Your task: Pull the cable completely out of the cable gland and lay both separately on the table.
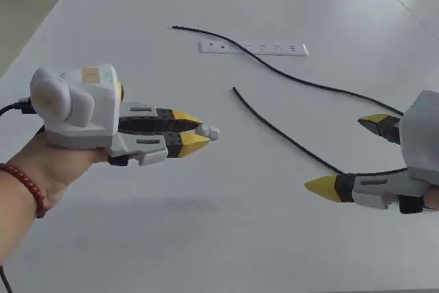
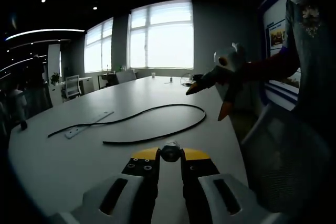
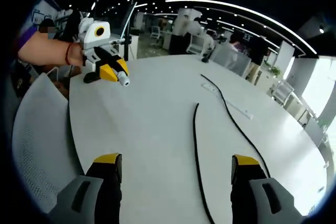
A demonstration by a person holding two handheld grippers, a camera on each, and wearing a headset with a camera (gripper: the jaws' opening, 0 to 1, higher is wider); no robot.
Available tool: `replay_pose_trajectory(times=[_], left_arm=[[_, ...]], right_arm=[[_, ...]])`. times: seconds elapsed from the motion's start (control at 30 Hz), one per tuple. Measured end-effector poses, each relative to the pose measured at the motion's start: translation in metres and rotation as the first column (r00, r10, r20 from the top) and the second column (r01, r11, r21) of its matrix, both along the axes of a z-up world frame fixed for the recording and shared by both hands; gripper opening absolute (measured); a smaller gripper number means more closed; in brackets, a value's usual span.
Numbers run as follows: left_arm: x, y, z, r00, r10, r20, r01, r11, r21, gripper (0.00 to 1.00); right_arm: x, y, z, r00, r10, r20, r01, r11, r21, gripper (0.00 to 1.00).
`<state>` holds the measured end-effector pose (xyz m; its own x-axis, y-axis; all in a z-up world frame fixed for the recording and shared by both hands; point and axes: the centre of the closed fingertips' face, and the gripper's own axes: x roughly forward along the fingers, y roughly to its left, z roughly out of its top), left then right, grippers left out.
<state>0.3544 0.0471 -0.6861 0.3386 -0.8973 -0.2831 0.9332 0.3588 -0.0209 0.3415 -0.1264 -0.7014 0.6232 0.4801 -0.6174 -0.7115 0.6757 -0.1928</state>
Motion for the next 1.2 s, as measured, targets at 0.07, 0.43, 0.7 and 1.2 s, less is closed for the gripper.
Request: replay_pose_trajectory(times=[0.07, 0.43, 0.7, 1.2], left_arm=[[-0.001, -0.001, 0.000, 1.000, -0.001, -0.001, 0.001, 1.000, 0.000, 0.16], [-0.008, -0.004, -0.002, 1.000, -0.001, 0.000, 0.001, 1.000, 0.001, 0.16], [0.012, 0.003, -0.024, 0.997, 0.071, -0.002, -0.070, 0.995, 0.067, 0.17], [0.052, -0.002, -0.103, 0.977, 0.208, -0.050, -0.192, 0.956, 0.224, 0.16]], right_arm=[[-0.005, -0.002, 0.007, 1.000, -0.017, 0.015, 0.016, 1.000, 0.027, 0.87], [-0.020, -0.014, 0.020, 0.997, -0.060, 0.055, 0.057, 0.997, 0.058, 0.86], [-0.025, -0.021, 0.020, 0.995, -0.077, 0.059, 0.073, 0.996, 0.058, 0.85], [-0.021, -0.034, 0.018, 0.995, -0.088, 0.056, 0.087, 0.996, 0.018, 0.85]])
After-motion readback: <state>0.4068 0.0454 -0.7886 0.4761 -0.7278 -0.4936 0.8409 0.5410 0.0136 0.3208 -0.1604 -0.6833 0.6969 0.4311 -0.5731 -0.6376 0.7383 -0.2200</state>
